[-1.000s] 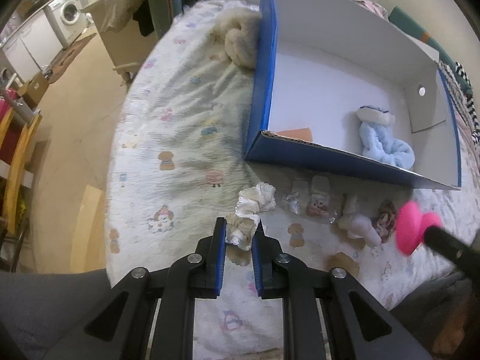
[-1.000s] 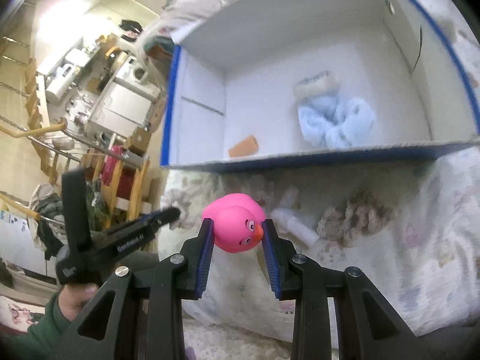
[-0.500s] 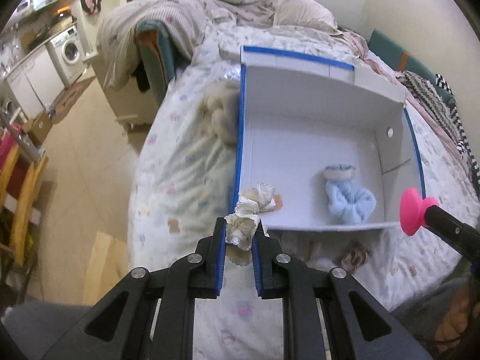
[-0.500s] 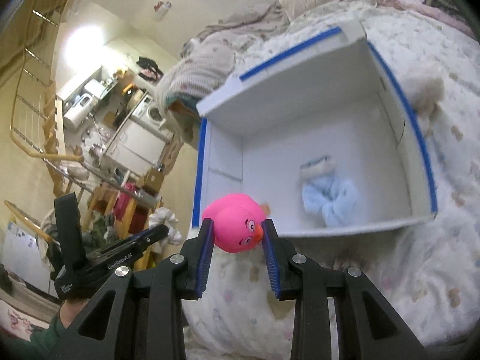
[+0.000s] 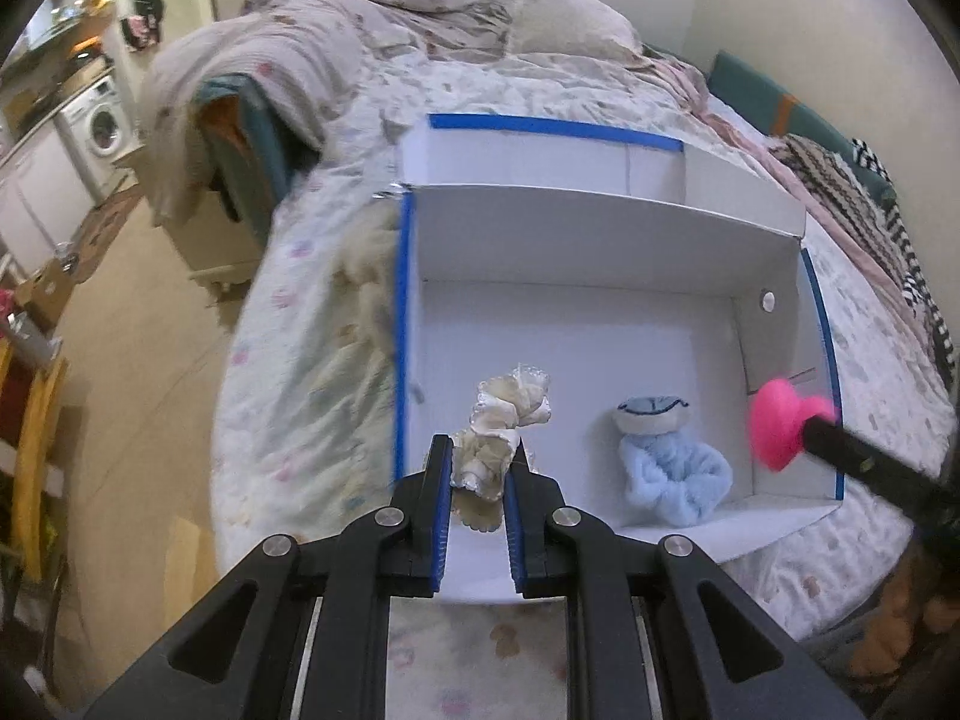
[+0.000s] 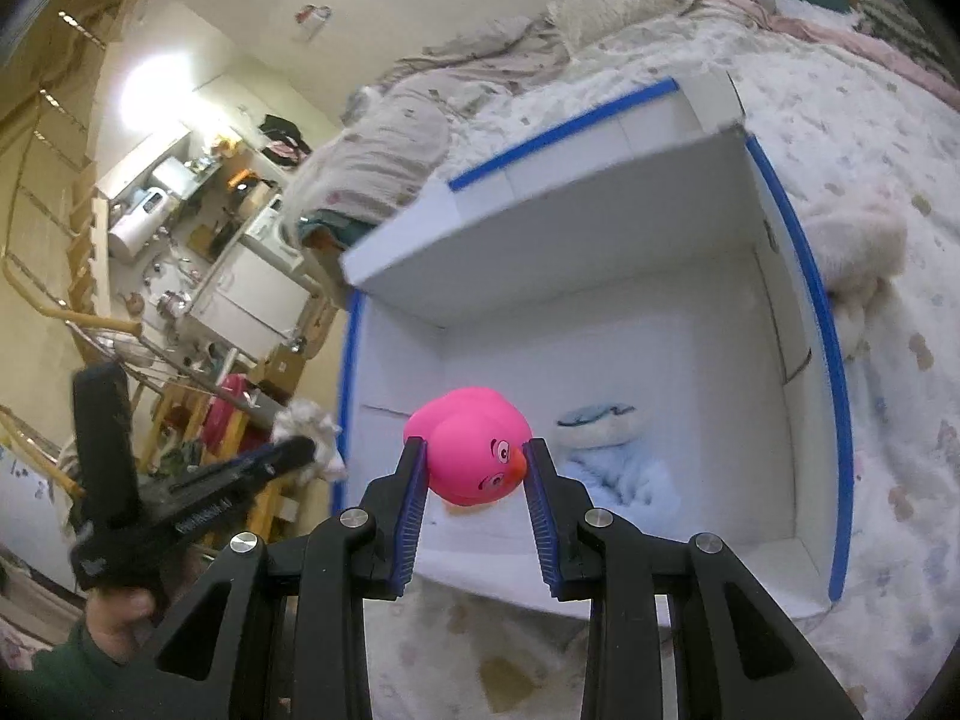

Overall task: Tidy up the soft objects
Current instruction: 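Carry the cream cloth and pink duck over the box with both tools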

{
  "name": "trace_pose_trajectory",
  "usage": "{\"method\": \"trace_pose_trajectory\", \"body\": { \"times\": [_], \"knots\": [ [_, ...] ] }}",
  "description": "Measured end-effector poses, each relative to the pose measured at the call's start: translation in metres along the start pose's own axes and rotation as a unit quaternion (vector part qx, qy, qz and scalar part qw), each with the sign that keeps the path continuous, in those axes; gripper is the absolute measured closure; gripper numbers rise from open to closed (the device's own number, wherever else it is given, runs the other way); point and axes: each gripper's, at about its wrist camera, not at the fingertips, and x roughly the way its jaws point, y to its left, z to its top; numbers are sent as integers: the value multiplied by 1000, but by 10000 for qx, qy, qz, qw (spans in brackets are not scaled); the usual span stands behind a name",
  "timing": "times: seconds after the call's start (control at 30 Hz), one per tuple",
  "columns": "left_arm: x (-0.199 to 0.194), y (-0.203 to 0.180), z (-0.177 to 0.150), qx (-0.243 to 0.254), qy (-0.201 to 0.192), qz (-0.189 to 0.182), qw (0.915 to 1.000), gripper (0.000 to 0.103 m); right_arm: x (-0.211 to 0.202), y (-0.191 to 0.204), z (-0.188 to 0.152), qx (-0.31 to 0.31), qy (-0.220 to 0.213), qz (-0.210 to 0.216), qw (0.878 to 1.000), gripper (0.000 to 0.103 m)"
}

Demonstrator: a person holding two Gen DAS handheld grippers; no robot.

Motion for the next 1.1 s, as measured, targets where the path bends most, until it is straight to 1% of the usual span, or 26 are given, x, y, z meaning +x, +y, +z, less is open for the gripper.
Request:
{"method": "trace_pose_trajectory", "body": {
  "times": [0.1,0.17,0.23,0.33,0.47,0.57,0.7,0.83,1.1],
  "knots": [
    [18,-5,8,62,28,-22,10000,89,16,-9,-3,115,197,-236,9995,69],
    [33,-10,8,72,167,-169,9997,89,25,-11,-4,92,303,-472,9984,69],
    [45,-13,4,42,274,-319,9991,89,34,-14,-8,150,445,-547,9974,69],
    [59,-21,-1,14,413,-332,9986,89,47,-18,-12,218,655,-614,9957,69],
    [72,-35,-7,361,514,-249,9977,89,60,-18,-14,146,843,-745,9935,69],
    [84,-31,-8,243,641,-107,9976,89,66,-20,-14,148,974,-849,9915,69],
    [88,-26,-10,18,809,-232,9965,89,72,-26,-19,298,1108,-886,9894,69],
    [88,-34,-12,175,790,-199,9965,89,77,-26,-21,293,1190,-890,9885,69],
    [93,-31,-15,149,887,-170,9958,89,80,-27,-17,380,1199,-889,9881,69]
  ]
}}
